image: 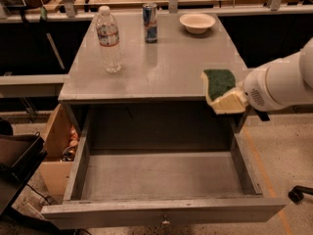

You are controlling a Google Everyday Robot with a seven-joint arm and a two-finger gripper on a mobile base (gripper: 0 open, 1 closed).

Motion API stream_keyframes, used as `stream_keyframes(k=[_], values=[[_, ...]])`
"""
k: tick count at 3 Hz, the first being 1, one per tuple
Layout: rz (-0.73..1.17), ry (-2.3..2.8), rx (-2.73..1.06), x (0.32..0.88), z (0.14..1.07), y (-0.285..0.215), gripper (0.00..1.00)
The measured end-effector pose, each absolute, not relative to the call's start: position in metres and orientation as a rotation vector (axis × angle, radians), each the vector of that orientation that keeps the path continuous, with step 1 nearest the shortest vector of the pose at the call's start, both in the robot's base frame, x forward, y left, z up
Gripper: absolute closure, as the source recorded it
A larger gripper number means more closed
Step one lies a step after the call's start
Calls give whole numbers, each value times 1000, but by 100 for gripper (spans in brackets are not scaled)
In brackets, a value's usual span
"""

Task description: Place sponge into top drawer

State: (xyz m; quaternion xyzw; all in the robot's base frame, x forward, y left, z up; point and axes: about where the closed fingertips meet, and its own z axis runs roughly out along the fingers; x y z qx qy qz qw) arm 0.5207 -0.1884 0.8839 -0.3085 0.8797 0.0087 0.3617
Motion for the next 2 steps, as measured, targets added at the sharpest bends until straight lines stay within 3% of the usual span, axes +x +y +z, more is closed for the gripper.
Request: stream_keyframes(k=[2], values=[[322,2325,-951,418,862,-191,100]])
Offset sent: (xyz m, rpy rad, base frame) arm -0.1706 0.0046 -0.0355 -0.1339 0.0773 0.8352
